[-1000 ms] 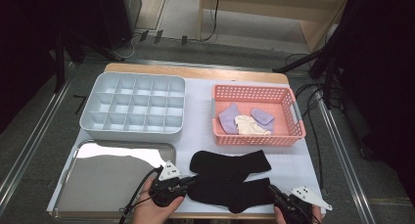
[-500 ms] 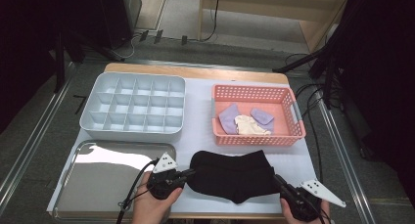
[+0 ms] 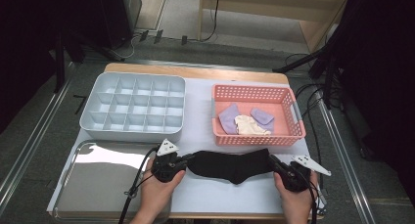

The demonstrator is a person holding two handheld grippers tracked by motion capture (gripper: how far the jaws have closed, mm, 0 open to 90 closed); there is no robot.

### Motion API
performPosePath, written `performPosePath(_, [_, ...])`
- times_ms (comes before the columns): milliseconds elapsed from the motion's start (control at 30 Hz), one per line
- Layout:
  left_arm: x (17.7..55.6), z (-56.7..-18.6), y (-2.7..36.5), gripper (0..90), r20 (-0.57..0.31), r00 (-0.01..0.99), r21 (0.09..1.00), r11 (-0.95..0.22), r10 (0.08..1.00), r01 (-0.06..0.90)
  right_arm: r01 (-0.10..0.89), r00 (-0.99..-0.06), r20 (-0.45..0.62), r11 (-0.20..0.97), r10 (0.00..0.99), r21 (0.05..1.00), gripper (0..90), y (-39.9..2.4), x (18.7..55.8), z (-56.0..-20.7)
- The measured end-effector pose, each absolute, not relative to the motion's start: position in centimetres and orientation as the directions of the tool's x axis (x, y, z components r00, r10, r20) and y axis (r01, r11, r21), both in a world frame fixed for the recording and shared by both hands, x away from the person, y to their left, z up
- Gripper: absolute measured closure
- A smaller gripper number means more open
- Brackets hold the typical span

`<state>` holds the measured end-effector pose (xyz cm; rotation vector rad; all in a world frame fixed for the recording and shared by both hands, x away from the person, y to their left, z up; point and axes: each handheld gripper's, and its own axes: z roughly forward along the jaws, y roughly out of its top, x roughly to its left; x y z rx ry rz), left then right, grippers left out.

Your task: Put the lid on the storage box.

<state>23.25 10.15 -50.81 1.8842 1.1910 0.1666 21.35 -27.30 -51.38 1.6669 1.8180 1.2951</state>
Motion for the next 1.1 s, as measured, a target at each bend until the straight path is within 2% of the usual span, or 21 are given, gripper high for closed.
performPosePath(67, [23.3, -51.1, 10.1, 74.9, -0.316, 0.526, 0.717, -0.165, 0.79, 0.678, 0.594, -0.233, 0.292, -0.102, 0.928, 0.798, 76.9, -27.3, 21.5, -51.9])
performPosePath(133, [23.3, -51.2, 10.2, 63.8, -0.316, 0.519, 0.714, -0.161, 0.794, 0.682, 0.576, -0.214, 0.293, -0.122, 0.932, 0.808, 74.5, -27.9, 21.1, -51.9])
performPosePath(233, [23.3, -51.1, 10.2, 56.0, -0.316, 0.497, 0.708, -0.148, 0.808, 0.691, 0.573, -0.195, 0.325, -0.161, 0.925, 0.803, 72.6, -28.7, 20.4, -51.9])
performPosePath(400, [23.1, -51.3, 9.1, 51.6, -0.314, 0.514, 0.692, -0.178, 0.798, 0.699, 0.607, -0.204, 0.332, -0.148, 0.921, 0.781, 66.3, -28.2, 20.2, -52.7])
performPosePath(500, [23.0, -51.2, 8.8, 51.9, -0.288, 0.518, 0.69, -0.201, 0.806, 0.695, 0.647, -0.209, 0.298, -0.096, 0.931, 0.756, 63.1, -27.1, 20.8, -53.1])
performPosePath(600, [23.0, -51.3, 8.6, 54.8, -0.284, 0.528, 0.69, -0.211, 0.8, 0.692, 0.649, -0.209, 0.292, -0.091, 0.933, 0.755, 68.1, -26.6, 20.8, -53.1])
performPosePath(700, [22.9, -51.3, 8.6, 65.0, -0.29, 0.541, 0.683, -0.225, 0.789, 0.695, 0.651, -0.217, 0.27, -0.067, 0.938, 0.756, 75.5, -26.1, 20.7, -53.0])
performPosePath(767, [22.8, -51.4, 8.6, 77.6, -0.305, 0.562, 0.674, -0.242, 0.769, 0.698, 0.645, -0.218, 0.263, -0.064, 0.94, 0.762, 76.8, -26.0, 20.5, -53.0])
performPosePath(833, [22.6, -51.3, 8.7, 82.7, -0.299, 0.577, 0.681, -0.254, 0.76, 0.687, 0.648, -0.219, 0.275, -0.072, 0.936, 0.759, 77.7, -26.0, 20.4, -53.0])
performPosePath(1100, [21.3, -50.3, 10.0, 84.0, -0.35, 0.602, 0.689, -0.238, 0.718, 0.685, 0.626, -0.273, 0.275, -0.046, 0.922, 0.778, 78.5, -26.8, 17.6, -51.5])
